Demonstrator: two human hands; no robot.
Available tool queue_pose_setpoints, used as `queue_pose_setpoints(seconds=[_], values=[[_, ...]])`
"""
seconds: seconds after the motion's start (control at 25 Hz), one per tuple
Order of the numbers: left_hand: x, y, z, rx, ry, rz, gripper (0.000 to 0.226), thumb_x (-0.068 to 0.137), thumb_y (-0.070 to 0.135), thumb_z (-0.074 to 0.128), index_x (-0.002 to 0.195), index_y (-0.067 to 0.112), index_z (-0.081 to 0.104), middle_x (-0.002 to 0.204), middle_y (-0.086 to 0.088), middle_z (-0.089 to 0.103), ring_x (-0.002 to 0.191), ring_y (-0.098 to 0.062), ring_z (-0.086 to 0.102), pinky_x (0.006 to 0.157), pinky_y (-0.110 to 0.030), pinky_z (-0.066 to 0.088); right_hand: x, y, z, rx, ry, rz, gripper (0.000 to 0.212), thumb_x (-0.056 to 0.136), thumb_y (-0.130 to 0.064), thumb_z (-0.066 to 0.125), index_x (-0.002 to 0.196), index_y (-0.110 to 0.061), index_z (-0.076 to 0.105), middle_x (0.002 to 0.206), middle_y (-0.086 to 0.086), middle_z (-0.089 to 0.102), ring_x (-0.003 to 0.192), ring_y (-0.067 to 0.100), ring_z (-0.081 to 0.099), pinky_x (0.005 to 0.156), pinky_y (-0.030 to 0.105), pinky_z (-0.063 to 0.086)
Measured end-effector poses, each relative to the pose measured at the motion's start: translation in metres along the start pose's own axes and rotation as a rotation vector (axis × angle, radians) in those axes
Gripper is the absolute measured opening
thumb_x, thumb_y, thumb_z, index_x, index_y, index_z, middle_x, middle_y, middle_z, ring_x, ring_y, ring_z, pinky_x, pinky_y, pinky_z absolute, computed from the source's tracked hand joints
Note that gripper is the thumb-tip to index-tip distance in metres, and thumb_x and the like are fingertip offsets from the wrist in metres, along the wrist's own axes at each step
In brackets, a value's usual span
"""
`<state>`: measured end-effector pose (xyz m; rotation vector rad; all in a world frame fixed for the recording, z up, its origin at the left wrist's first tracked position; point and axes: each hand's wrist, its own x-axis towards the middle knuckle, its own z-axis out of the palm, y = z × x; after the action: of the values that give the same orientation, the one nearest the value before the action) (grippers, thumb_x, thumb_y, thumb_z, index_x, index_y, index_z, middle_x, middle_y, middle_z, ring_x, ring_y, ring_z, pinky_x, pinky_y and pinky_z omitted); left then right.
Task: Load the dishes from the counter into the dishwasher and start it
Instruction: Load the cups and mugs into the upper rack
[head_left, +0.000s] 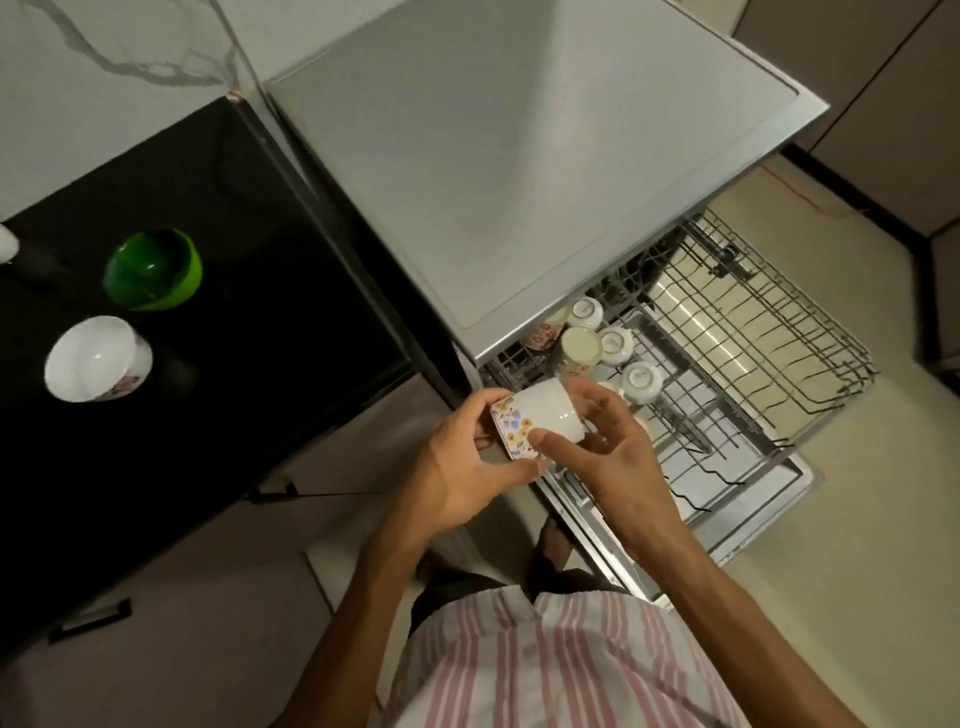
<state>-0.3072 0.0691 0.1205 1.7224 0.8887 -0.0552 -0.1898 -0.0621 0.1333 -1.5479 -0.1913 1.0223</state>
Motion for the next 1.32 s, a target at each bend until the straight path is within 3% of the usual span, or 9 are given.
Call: queue_pose_setpoints(seconds=[0.08,0.24,0.36,0.6,0.84,0.92,1.08,1.2,1.32], values=[[0.007,0.002,0.013,0.033,-0.014,-0.045,0.077,0.065,0.037,0.087,0.131,0.036,0.047,0.118,0.008,0.060,0.104,-0.007,0.062,0.084,-0.030,0.058,0.002,0.004,-0.011,-0.045,0.029,0.000,0.059,0.074,-0.020,0.084,0.124,-0.033,0.056,0.118,-0.011,0.064,0.103,0.012,0.065,0.085,0.038,0.058],[0.023,0.012,0.032,0.096,-0.001,-0.082,0.078,0.065,0.042,0.084,0.132,0.036,0.044,0.122,0.007,0.052,0.104,-0.009,0.057,0.071,-0.020,0.053,0.018,0.010,-0.026,-0.032,0.072,0.029,0.061,0.074,-0.020,0.084,0.126,-0.030,0.055,0.120,-0.011,0.064,0.107,0.008,0.065,0.090,0.036,0.057],[0.043,0.011,0.045,0.022,0.040,-0.037,0.077,0.058,0.050,0.085,0.124,0.036,0.049,0.116,0.004,0.063,0.101,-0.010,0.065,0.076,-0.031,0.060,0.033,0.010,-0.032,0.089,0.125,0.038,0.057,0.075,-0.018,0.082,0.125,-0.023,0.055,0.119,-0.005,0.067,0.107,0.007,0.066,0.090,0.032,0.056],[0.092,0.014,0.071,0.031,0.010,0.019,0.070,0.066,0.033,0.087,0.125,0.030,0.048,0.116,0.006,0.062,0.102,-0.007,0.064,0.079,-0.030,0.059,0.068,0.021,-0.047,0.254,0.258,0.064,0.054,0.076,-0.019,0.081,0.125,-0.014,0.059,0.112,-0.002,0.072,0.104,0.008,0.068,0.081,0.021,0.056],[0.156,-0.002,0.107,0.184,-0.061,0.086,0.073,0.075,0.030,0.081,0.138,0.027,0.044,0.127,0.004,0.057,0.116,-0.012,0.056,0.092,-0.035,0.054,0.122,0.056,-0.073,0.073,0.376,0.007,0.058,0.067,-0.026,0.089,0.117,-0.026,0.060,0.112,-0.011,0.069,0.104,0.001,0.065,0.091,0.029,0.055],[0.179,-0.005,0.119,0.186,-0.045,0.123,0.074,0.077,0.028,0.080,0.142,0.027,0.044,0.132,0.007,0.057,0.119,-0.007,0.053,0.096,-0.027,0.051,0.146,0.066,-0.084,0.007,0.388,-0.033,0.063,0.064,-0.026,0.091,0.119,-0.026,0.059,0.113,-0.013,0.068,0.105,-0.001,0.063,0.093,0.030,0.054],[0.234,-0.009,0.143,0.153,-0.011,0.151,0.071,0.077,0.014,0.079,0.141,0.025,0.048,0.118,0.008,0.062,0.105,-0.003,0.058,0.075,-0.003,0.047,0.205,0.081,-0.113,-0.143,0.359,-0.140,0.070,0.063,-0.026,0.091,0.123,-0.023,0.055,0.115,-0.013,0.066,0.106,-0.002,0.062,0.092,0.025,0.054],[0.287,-0.017,0.156,0.211,0.036,0.188,0.067,0.075,0.018,0.081,0.136,0.020,0.051,0.121,0.002,0.065,0.108,-0.011,0.062,0.083,-0.023,0.052,0.258,0.088,-0.136,-0.297,0.332,-0.233,0.075,0.063,-0.031,0.091,0.126,-0.020,0.052,0.120,-0.009,0.064,0.108,0.003,0.061,0.094,0.027,0.053],[0.335,-0.017,0.159,0.226,0.000,0.196,0.067,0.077,0.020,0.080,0.137,0.017,0.050,0.126,0.000,0.064,0.109,-0.005,0.058,0.082,-0.022,0.049,0.311,0.089,-0.157,-0.401,0.318,-0.293,0.081,0.062,-0.033,0.091,0.130,-0.016,0.050,0.124,-0.003,0.063,0.110,0.010,0.061,0.094,0.029,0.053]])
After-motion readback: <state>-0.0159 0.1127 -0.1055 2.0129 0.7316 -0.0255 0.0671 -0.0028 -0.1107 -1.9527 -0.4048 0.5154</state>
